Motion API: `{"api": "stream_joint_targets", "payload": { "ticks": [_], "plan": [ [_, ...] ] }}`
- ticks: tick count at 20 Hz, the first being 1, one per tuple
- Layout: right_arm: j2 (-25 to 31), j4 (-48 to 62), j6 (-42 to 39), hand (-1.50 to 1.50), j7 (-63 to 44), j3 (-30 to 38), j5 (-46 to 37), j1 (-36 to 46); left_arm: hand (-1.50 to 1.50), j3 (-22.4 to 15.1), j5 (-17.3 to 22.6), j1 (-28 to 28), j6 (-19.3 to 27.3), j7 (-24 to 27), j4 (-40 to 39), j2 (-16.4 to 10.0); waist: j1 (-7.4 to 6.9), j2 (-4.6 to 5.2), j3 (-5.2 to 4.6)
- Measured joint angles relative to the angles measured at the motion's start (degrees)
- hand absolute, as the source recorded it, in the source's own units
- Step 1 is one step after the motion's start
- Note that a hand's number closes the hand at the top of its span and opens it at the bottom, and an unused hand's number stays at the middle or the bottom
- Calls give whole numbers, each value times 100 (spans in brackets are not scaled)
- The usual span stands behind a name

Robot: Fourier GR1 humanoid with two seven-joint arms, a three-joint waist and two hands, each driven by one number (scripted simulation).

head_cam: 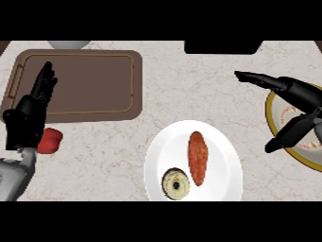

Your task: Pick the sweet potato from the plate and place it in the bowl

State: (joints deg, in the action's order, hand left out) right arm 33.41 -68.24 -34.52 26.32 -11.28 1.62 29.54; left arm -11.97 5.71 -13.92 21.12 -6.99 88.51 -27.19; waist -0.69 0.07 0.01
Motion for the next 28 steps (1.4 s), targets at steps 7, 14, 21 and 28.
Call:
{"api": "stream_joint_targets", "payload": {
  "ticks": [7,14,21,28],
  "plan": [
    [-94,-540,-389,-150,-581,-604,-653,366,0,97,-105,-68,-58,-102,-8,108,40,-11,-2],
    [-556,-1024,-707,-150,-1190,-1061,-1147,387,0,186,-281,11,-130,-121,12,288,54,-13,-2],
    [-822,-1195,-805,-150,-1693,-1519,-1964,248,0,374,-350,28,-302,-35,-44,378,52,-8,-3],
    [-1215,-1030,-796,-150,-1819,-1554,-2715,57,0,537,-587,140,-472,-224,243,488,48,-7,0]
  ]
}}
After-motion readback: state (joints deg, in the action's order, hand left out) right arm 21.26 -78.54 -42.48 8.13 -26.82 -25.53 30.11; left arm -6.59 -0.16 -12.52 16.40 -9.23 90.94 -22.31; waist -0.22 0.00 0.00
